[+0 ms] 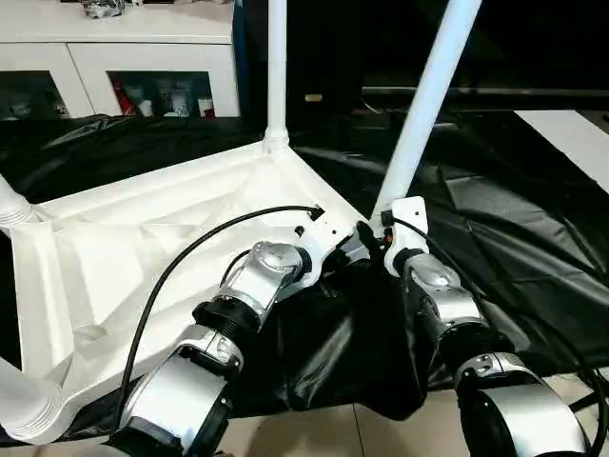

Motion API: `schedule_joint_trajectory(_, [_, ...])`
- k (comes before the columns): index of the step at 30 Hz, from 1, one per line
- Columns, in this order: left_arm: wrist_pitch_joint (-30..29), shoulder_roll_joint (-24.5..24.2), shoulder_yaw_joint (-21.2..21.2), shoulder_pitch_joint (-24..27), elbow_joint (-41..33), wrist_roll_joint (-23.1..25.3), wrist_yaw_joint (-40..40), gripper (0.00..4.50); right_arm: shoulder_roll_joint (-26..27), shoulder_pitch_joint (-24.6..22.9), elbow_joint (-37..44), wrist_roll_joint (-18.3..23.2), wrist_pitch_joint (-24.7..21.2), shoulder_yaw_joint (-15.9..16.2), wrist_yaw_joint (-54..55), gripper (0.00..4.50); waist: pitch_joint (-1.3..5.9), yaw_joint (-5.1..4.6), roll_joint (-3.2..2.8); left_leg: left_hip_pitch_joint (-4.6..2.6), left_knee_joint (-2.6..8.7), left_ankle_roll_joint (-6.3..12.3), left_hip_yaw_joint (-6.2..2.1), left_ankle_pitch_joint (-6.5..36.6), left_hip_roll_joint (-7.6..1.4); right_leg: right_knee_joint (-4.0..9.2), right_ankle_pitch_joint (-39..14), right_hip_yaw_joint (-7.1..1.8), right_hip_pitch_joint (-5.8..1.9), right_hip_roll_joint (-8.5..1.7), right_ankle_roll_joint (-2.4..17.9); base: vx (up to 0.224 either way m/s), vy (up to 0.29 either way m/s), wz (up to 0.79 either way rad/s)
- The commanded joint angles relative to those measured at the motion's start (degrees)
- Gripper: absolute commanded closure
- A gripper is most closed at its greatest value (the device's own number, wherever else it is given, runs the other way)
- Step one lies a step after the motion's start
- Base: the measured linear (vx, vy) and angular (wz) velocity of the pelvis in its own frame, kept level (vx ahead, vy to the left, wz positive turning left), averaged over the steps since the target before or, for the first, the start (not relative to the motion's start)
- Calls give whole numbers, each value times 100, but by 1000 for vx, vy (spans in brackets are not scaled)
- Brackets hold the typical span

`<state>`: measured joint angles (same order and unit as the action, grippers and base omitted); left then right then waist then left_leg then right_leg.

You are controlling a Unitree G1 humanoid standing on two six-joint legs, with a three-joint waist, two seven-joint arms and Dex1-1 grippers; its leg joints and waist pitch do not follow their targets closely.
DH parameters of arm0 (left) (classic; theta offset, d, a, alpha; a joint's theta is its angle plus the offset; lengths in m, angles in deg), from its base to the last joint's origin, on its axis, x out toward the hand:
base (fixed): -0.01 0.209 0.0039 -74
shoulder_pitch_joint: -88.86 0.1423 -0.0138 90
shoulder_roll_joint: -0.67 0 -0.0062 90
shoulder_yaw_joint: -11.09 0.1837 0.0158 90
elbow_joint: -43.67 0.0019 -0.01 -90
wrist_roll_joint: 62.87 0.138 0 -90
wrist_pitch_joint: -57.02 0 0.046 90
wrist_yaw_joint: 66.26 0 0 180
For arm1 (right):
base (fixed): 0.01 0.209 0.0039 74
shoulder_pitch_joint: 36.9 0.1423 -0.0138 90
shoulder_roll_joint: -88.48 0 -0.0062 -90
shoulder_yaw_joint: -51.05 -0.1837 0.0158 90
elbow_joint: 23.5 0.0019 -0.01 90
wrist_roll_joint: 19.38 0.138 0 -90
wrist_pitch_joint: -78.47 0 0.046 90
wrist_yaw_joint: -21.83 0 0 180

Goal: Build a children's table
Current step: Rotate leg to tighten

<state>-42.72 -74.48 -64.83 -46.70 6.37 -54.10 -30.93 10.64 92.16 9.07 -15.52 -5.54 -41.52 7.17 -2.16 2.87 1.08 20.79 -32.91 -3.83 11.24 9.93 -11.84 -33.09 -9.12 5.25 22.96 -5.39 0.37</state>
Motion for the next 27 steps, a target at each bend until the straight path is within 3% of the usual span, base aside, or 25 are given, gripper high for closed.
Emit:
schedule_joint_trajectory(1, [478,-84,74,66,56,-30,376,450,13,56,191,97,49,220,-773,75,302,4,75,-64,370,279,-99,1901,-107,572,-2913,-194,-183,-330,636,0,0,0])
schedule_joint_trajectory(2, [478,-84,74,66,56,-30,376,450,13,56,191,97,49,220,-773,70,306,3,79,-47,369,297,-99,1869,-109,560,-2860,-196,-195,-328,647,0,0,0])
schedule_joint_trajectory(6, [789,-457,126,244,-179,-169,1238,450,-576,-276,951,131,-143,606,-2433,70,296,36,79,-19,371,443,-83,1690,-129,523,-2545,-219,-217,-322,719,0,0,0])
schedule_joint_trajectory(11, [791,-871,161,504,-614,-457,2262,450,-1369,-780,1715,236,-411,987,-3933,70,335,100,59,-20,359,500,-71,1272,-175,373,-1622,-245,-265,-316,1138,0,0,0])
schedule_joint_trajectory(13, [720,-1005,184,581,-770,-554,2626,450,-1528,-870,1887,326,-532,1017,-4266,70,344,135,44,-15,346,581,-58,1110,-194,320,-1230,-249,-286,-315,1283,0,0,0])
schedule_joint_trajectory(16, [571,-1138,237,667,-957,-641,3041,450,-1617,-914,2014,361,-612,1024,-4462,70,348,159,29,-30,333,569,-33,1029,-192,292,-1058,-251,-270,-310,1409,0,0,0])
schedule_joint_trajectory(20, [523,-1254,243,762,-1133,-659,3306,450,-1721,-992,2266,380,-752,1108,-4730,70,339,229,38,-55,342,494,-26,1080,-209,289,-1131,-264,-266,-318,1392,0,0,0])
schedule_joint_trajectory(22, [493,-1278,232,782,-1168,-644,3292,450,-1747,-995,2325,363,-792,1150,-4769,70,327,220,36,-57,354,420,-27,1180,-198,315,-1315,-266,-259,-318,1312,0,0,0])
schedule_joint_trajectory(23, [473,-1287,234,794,-1198,-647,3294,450,-1749,-995,2333,358,-807,1166,-4787,96,323,220,55,-55,357,401,-29,1214,-195,323,-1394,-267,-262,-323,1284,0,0,0])
schedule_joint_trajectory(27, [400,-1290,243,814,-1289,-660,3298,450,-1742,-973,2258,263,-771,1205,-4799,122,320,217,54,-63,364,329,-40,1271,-192,354,-1685,-274,-251,-339,1159,0,0,0])
